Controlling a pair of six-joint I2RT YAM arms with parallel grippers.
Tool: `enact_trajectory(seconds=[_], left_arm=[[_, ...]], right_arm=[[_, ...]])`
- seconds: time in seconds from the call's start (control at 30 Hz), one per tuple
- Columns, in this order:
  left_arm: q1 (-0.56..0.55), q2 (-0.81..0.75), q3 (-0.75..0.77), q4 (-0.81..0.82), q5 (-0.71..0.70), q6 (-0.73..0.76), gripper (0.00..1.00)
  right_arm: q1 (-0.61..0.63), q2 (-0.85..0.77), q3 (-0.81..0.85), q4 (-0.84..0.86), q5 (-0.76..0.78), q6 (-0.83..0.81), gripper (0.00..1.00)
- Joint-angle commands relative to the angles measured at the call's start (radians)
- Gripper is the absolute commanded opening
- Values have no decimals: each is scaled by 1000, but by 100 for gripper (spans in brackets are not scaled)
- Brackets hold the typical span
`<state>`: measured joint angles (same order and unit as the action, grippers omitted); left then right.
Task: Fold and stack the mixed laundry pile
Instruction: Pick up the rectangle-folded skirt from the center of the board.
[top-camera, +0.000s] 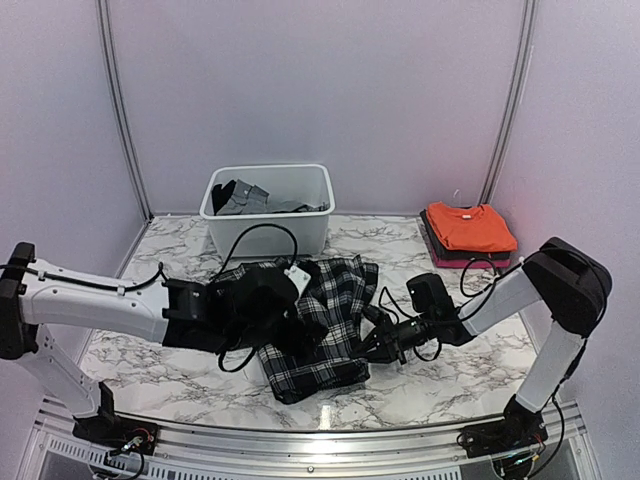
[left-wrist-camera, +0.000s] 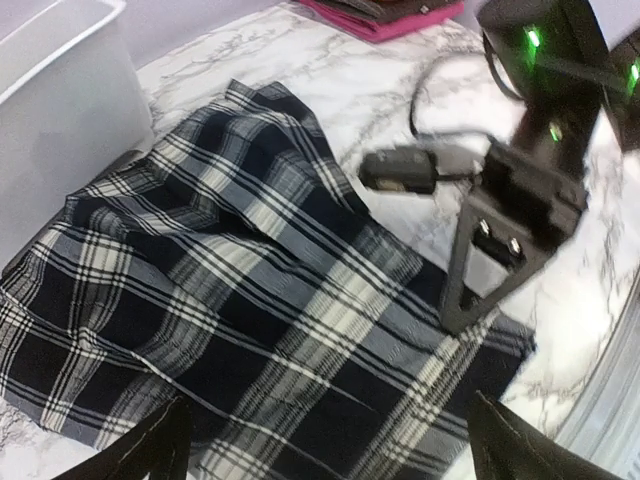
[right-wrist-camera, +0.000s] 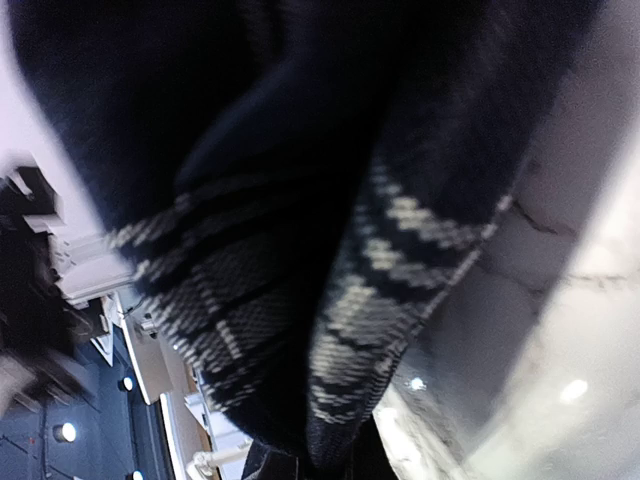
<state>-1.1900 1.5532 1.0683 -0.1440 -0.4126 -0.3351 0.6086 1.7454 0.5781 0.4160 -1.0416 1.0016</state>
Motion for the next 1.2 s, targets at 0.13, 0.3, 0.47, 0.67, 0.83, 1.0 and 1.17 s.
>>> enact_trajectory(seconds=[0.13, 0.3, 0.47, 0.67, 0.83, 1.0, 1.17], left_arm=[[-253, 121, 11, -164, -244, 41, 99], [-311, 259, 96, -171, -286, 50, 99], [-316, 369, 152, -189, -380, 32, 99], [-316, 415, 167, -232, -458, 33, 65], [-316, 354, 131, -226, -436, 71, 9], [-334, 324, 124, -227, -312, 132, 0], [-368, 289, 110, -270, -225, 123, 0]], right_arm=[[5, -87, 32, 76, 45, 188, 0], [5, -82, 6, 103, 49, 214, 0], [5, -72, -10, 136, 41, 238, 0], [4, -74, -23, 121, 27, 232, 0], [4, -94, -38, 30, 27, 167, 11], [-65, -162, 126, -487, 82, -274, 38], [-220, -228, 334, -868, 242, -597, 56]])
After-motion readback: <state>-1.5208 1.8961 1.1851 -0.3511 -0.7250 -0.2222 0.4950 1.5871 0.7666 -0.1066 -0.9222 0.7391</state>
